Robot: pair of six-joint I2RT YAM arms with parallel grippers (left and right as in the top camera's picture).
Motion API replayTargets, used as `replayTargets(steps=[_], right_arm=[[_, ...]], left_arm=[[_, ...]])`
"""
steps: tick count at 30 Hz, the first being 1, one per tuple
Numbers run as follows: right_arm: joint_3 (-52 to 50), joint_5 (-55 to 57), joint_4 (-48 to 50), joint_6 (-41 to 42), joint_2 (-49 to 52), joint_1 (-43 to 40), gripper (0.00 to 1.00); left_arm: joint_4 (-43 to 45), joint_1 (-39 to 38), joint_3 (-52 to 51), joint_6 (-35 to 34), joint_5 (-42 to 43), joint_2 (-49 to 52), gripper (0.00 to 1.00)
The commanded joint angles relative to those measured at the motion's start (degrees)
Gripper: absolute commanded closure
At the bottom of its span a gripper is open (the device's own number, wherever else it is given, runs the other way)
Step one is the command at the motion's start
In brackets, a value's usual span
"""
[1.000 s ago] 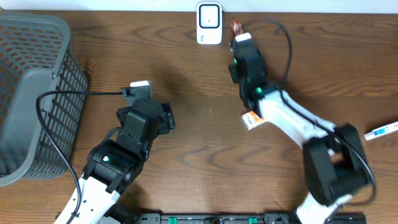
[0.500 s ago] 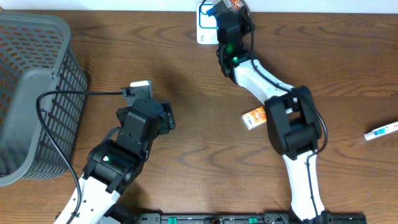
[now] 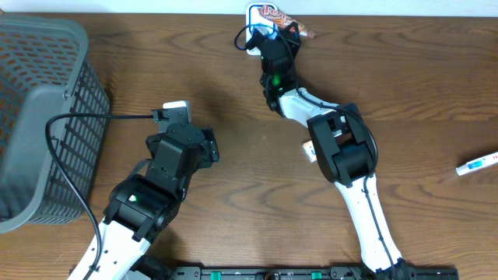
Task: Scan the item barcode
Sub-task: 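Carry the snack bar to the scanner and hold it at the window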
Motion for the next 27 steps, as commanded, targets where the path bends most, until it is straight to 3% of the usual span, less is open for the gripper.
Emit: replayTargets(steps=[1,9,27], right_arm=[[0.90,0.28,0.52,-4.17,-0.74,0.83,0.99],[0.90,0.11,0.04,-9.51,-0.74,0.33,0.99],[0.90,1.07,-1.57,-12.26,-0.76,0.83,0.99]], left_arm=[[-0.13,0.26,-0.24,0.98,-0.79,0.04,0.17],[-0.13,0.26,-0.24,0.98,-0.79,0.04,0.17],[-0.13,0.26,-0.24,0.98,-0.79,0.04,0.17]])
